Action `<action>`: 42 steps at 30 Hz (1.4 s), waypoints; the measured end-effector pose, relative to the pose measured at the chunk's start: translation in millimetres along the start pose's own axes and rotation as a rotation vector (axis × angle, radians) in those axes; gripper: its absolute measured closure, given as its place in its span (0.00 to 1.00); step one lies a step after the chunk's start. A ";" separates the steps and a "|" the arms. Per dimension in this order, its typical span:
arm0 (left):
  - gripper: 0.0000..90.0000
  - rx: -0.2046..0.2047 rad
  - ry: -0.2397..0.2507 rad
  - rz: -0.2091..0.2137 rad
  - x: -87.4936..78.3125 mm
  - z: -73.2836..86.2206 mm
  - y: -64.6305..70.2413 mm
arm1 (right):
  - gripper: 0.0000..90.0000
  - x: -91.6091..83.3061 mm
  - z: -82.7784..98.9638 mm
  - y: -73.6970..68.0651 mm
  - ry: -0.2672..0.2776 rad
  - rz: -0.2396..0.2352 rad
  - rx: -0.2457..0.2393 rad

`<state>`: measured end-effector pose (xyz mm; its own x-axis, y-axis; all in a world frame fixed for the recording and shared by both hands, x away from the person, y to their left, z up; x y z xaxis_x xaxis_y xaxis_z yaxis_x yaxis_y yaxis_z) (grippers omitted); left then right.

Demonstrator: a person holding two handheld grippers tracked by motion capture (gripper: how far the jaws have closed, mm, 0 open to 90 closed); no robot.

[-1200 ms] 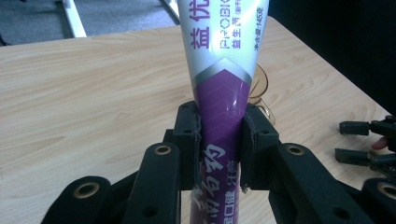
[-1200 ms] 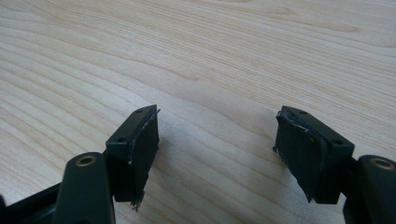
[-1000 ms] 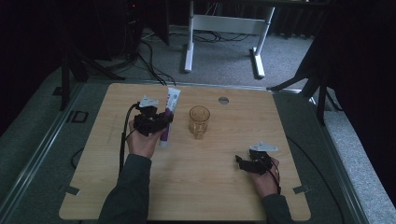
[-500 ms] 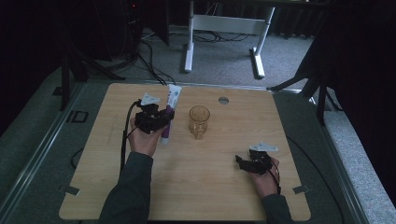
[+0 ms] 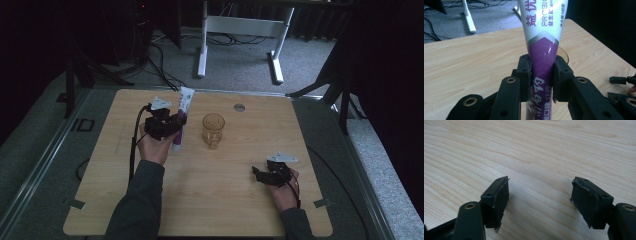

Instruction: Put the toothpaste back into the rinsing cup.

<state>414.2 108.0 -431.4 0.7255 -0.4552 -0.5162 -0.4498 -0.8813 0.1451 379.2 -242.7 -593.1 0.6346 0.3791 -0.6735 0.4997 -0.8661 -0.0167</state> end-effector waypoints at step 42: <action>0.79 0.029 0.043 -0.015 10.3 -21.5 0.7 | 0.33 -0.1 0.0 0.0 -0.001 0.000 0.000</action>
Point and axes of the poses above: each handheld gripper's, and its own axes: x roughly forward along the jaws, z roughly out of its underside, y roughly to its right, the point moved 5 cm from there along x, roughly forward along the jaws, and after that the axes turned 2 degrees about -z, right-handed, at the moved point
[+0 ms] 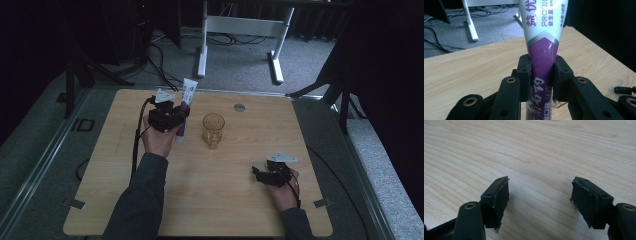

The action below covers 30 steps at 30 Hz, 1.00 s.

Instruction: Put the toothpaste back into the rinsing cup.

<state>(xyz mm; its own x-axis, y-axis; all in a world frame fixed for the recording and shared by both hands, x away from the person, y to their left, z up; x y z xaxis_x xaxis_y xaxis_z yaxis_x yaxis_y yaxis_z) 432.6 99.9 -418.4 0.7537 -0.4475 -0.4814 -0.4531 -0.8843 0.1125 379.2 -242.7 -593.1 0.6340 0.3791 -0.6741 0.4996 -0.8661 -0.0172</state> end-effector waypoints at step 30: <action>0.79 -0.027 0.050 -0.006 13.1 -9.1 -0.1 | 0.33 0.0 0.0 -0.3 0.000 -0.003 -0.002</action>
Point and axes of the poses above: each handheld gripper's, and its own axes: x roughly forward along the jaws, z roughly out of its underside, y roughly to its right, the point moved 5 cm from there along x, roughly forward along the jaws, and after that the axes turned 2 degrees about -z, right-handed, at the moved point
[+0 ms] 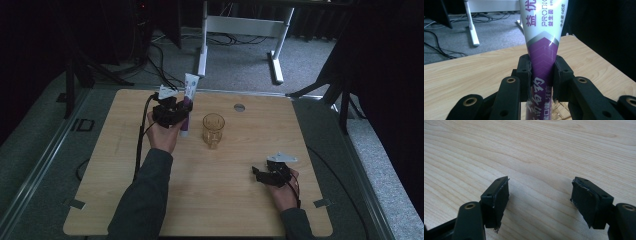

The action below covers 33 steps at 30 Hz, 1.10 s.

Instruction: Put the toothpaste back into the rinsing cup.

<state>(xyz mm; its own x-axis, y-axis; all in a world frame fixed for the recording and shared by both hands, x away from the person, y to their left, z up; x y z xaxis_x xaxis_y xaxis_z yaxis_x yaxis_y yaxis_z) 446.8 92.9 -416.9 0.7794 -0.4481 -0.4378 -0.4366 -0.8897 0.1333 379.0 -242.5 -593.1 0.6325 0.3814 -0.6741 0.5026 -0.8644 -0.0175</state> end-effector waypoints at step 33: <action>0.79 0.000 0.063 0.046 16.3 -6.9 11.4 | 0.33 0.0 0.0 -0.2 -0.001 -0.001 -0.001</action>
Point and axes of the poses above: each handheld gripper's, and its own axes: x roughly forward along the jaws, z roughly out of its underside, y roughly to its right, the point moved 5 cm from there along x, roughly forward along the jaws, and after that the axes turned 2 degrees about -z, right-handed, at the moved point
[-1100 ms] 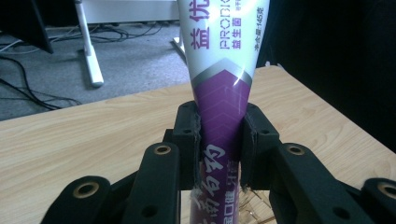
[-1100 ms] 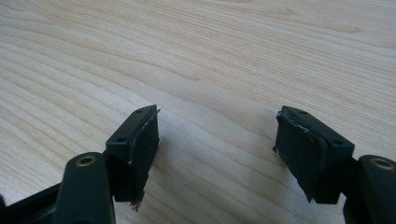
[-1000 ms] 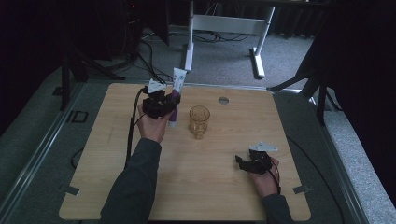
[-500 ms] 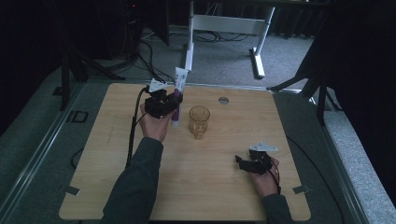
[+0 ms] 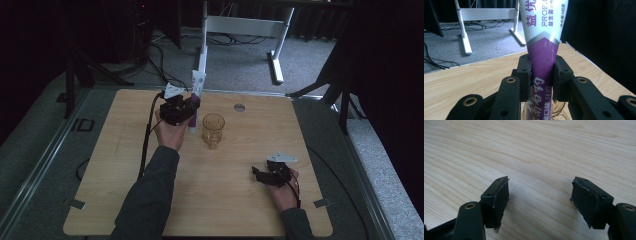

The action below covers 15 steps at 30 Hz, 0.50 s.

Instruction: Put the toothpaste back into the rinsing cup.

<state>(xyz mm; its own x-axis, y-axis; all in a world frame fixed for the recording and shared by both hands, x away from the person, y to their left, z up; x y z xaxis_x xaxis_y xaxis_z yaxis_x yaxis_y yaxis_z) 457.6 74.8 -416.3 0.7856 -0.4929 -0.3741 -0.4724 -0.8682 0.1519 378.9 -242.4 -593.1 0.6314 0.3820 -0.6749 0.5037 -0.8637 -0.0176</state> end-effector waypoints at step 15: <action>0.79 0.001 0.029 0.014 5.1 -5.4 6.2 | 0.33 0.1 -0.1 -0.1 0.001 -0.001 0.000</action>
<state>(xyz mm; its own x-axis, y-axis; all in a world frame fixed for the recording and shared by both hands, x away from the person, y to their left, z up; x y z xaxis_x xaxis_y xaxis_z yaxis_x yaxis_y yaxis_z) 460.8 66.6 -412.3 0.7900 -0.5066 -0.3454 -0.4838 -0.8611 0.1563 378.9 -242.3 -593.1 0.6316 0.3827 -0.6742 0.5040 -0.8635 -0.0180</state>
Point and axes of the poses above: each handheld gripper's, and its own axes: x roughly forward along the jaws, z roughly out of its underside, y roughly to its right, the point moved 5 cm from there along x, roughly forward along the jaws, and after that the axes turned 2 degrees about -z, right-handed, at the moved point
